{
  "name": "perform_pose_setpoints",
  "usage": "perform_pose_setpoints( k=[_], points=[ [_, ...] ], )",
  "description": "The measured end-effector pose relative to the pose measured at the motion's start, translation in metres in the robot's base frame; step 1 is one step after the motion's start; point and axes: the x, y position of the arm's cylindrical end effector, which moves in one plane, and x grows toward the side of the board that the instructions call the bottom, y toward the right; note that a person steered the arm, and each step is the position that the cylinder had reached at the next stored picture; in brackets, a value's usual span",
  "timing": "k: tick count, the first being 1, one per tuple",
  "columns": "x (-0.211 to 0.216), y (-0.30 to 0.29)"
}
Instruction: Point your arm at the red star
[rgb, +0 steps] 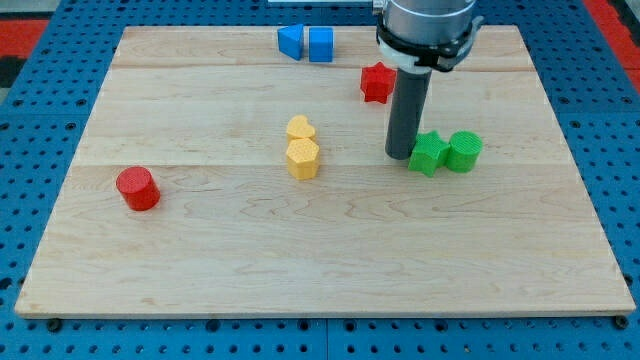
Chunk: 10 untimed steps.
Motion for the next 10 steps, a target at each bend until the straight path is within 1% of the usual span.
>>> perform_pose_setpoints(
  k=[1, 3, 5, 6, 7, 8, 9, 10],
  points=[
    [0.015, 0.006],
    [0.02, 0.065],
    [0.053, 0.086],
    [0.053, 0.15],
    [0.051, 0.227],
    [0.048, 0.256],
    [0.045, 0.257],
    [0.028, 0.256]
  ],
)
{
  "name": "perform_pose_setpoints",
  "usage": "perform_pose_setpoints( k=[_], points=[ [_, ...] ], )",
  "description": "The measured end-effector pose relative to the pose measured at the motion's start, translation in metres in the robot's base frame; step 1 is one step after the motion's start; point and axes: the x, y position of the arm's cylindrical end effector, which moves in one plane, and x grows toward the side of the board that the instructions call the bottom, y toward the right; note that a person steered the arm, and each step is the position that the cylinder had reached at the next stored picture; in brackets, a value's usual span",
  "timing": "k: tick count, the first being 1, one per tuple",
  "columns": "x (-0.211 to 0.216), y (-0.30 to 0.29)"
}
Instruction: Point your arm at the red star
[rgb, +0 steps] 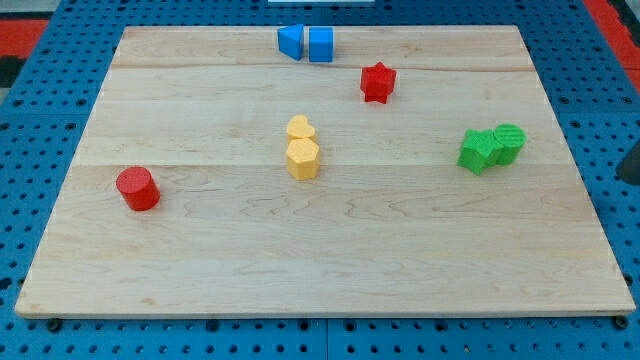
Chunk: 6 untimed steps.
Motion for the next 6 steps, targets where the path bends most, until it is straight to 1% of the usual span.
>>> perform_pose_setpoints(
  k=[1, 2, 3, 4, 5, 6],
  points=[
    [-0.019, 0.001],
    [-0.048, 0.0],
    [-0.056, 0.001],
    [-0.075, -0.042],
    [-0.128, -0.145],
    [-0.16, -0.262]
  ],
)
